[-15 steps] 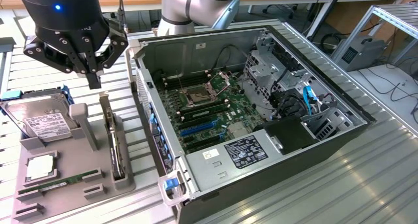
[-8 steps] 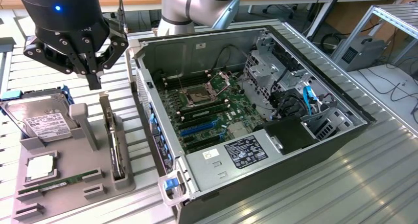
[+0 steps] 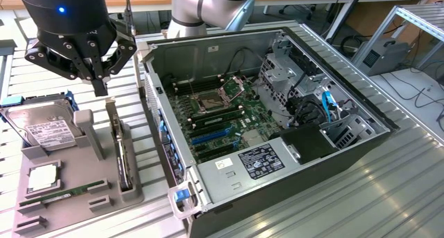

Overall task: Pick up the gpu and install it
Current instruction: 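Reach for the gpu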

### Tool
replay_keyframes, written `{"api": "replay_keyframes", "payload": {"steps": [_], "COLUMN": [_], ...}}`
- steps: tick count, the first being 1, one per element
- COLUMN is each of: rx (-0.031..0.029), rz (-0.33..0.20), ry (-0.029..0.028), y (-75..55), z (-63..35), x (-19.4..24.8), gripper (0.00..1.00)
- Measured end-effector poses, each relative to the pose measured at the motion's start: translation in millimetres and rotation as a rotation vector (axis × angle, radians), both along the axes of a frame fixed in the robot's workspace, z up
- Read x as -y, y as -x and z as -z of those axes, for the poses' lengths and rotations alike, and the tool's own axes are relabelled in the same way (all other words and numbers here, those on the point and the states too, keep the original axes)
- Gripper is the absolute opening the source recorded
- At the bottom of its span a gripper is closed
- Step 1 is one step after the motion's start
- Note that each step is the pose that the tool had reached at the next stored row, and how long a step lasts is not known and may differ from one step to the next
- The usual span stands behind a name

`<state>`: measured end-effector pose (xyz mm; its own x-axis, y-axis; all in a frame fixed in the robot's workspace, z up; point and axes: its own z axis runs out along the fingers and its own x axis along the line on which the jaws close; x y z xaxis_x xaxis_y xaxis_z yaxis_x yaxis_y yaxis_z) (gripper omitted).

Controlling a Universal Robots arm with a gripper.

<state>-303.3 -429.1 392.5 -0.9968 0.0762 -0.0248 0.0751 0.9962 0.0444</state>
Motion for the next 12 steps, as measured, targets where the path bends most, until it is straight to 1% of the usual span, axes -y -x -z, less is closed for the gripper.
{"api": "replay_keyframes", "payload": {"steps": [12], "rx": [0.0], "rz": [0.0], "ry": [0.0], "y": [0.0], "z": [0.0], "x": [2.8], "gripper": [0.11]}}
